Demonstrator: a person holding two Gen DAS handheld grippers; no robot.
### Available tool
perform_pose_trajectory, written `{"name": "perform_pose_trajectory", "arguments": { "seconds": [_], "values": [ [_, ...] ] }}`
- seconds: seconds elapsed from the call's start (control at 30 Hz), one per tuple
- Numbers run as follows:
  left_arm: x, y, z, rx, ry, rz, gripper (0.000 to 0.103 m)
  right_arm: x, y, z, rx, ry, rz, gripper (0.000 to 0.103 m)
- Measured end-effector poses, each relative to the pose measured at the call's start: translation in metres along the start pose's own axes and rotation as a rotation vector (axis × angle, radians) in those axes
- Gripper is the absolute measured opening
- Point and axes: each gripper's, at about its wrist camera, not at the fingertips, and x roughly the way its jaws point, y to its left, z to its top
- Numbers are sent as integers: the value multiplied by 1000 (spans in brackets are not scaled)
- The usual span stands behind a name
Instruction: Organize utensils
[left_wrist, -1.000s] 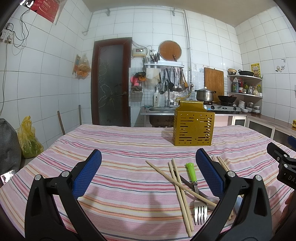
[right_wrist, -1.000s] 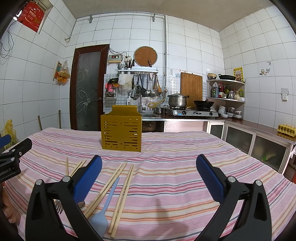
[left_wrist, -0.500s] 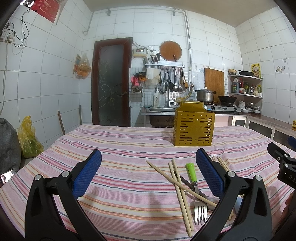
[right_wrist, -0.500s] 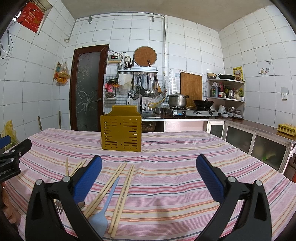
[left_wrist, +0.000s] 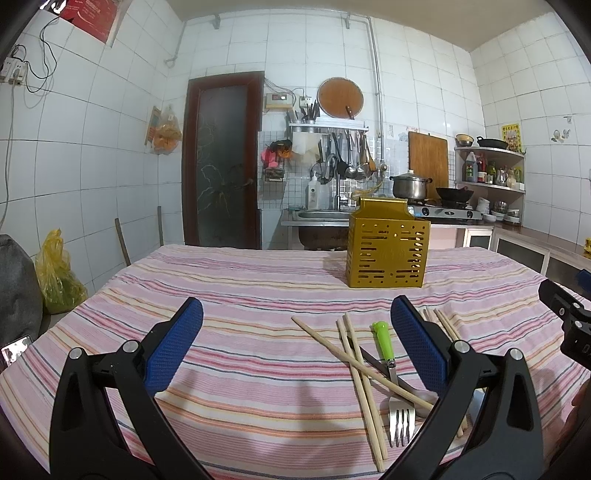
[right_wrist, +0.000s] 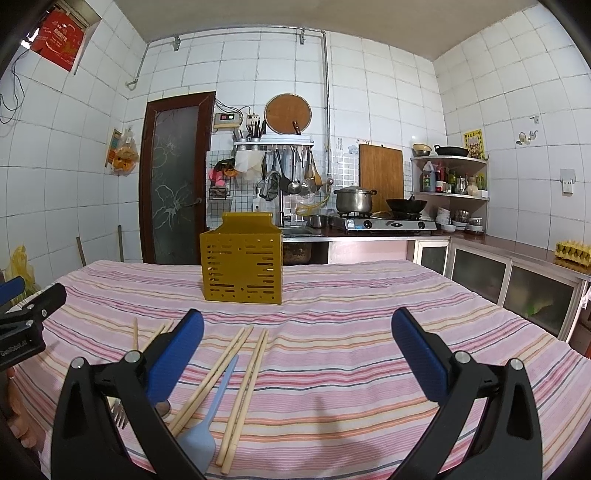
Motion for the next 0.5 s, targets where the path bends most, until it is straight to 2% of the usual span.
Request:
{"name": "perform_pose_trajectory", "arguments": {
  "seconds": [0.5],
  "values": [
    [3, 2, 0, -15, 19, 15, 98, -7, 6, 0, -16, -16, -17, 99]
  ]
}}
